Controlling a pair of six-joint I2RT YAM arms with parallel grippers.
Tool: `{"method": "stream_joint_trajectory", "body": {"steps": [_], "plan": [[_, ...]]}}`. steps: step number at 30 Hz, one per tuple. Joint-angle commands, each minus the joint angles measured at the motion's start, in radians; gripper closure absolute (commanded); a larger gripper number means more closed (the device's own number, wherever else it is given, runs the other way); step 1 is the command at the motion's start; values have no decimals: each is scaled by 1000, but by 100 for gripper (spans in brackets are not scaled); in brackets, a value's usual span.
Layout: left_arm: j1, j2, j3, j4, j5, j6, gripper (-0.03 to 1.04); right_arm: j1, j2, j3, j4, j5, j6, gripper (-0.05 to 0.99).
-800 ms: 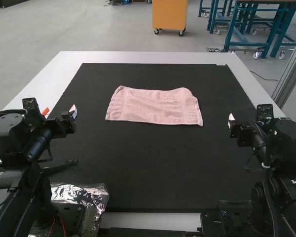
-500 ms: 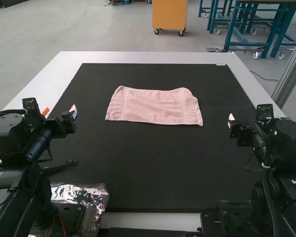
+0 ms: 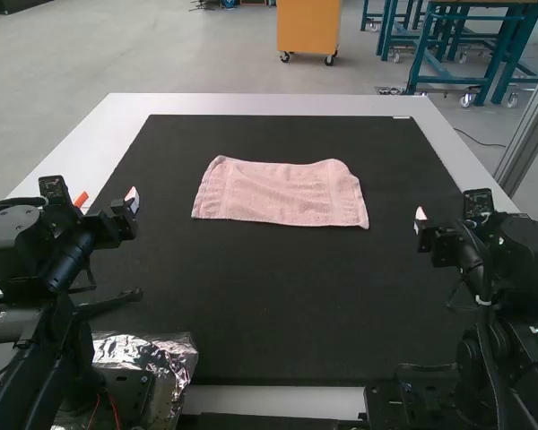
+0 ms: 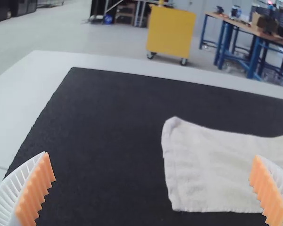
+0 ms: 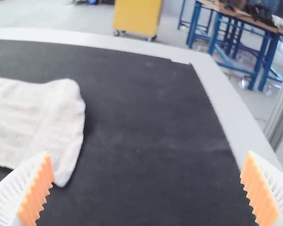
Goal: Fold the towel.
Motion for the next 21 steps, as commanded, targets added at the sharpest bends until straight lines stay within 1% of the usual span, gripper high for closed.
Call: {"method": "stream_joint_trajectory", "body": {"steps": [1, 2, 3, 4, 5, 6, 7, 8, 10, 11, 12, 13, 14, 15, 16, 19, 21], "plan": [[11, -7, -6, 64, -13, 44, 4, -5, -8, -8, 52, 0, -70, 2], [11, -7, -6, 91, -14, 113, 4, -5, -8, -8, 75, 0, -80, 2], [11, -7, -6, 119, -14, 193, 4, -6, -8, -8, 98, 2, -110, 2], [11, -7, -6, 148, -17, 254, 5, -6, -8, -8, 117, 2, -162, 2], [11, -7, -6, 166, -39, 288, 6, -6, -8, -8, 130, 0, -233, 2], [10, -7, -6, 174, -76, 309, 6, -6, -8, -8, 143, 0, -274, 2], [7, -7, -6, 176, -122, 320, 8, -5, -8, -8, 167, -1, -287, 2], [5, -7, -6, 174, -123, 352, 11, -2, -8, -8, 190, -1, -296, 2], [0, -7, -6, 191, -125, 397, 10, -2, -8, -8, 222, -12, -351, 2], [-1, -7, -6, 217, -125, 424, 10, -5, -8, -8, 279, -11, -343, 2], [-1, -7, -6, 246, -137, 447, 10, -9, -8, -5, 331, 5, -342, 2], [0, -6, -2, 292, -174, 461, 9, -12, -8, 3, 350, 8, -340, 2], [2, -6, 5, 321, -181, 464, 7, -14, -4, 29, 351, 9, -334, 2], [3, -3, 19, 347, -189, 470, 7, -17, 6, 60, 345, 8, -307, 2], [3, 2, 48, 341, -188, 473, 6, -19, 29, 93, 339, 6, -277, 2], [-1, 85, 160, 278, -175, 472, 6, -20, 185, 230, 334, 6, -185, 2], [-3, 198, 229, 283, -177, 463, 6, -20, 349, 340, 328, 5, -109, 2]]}}
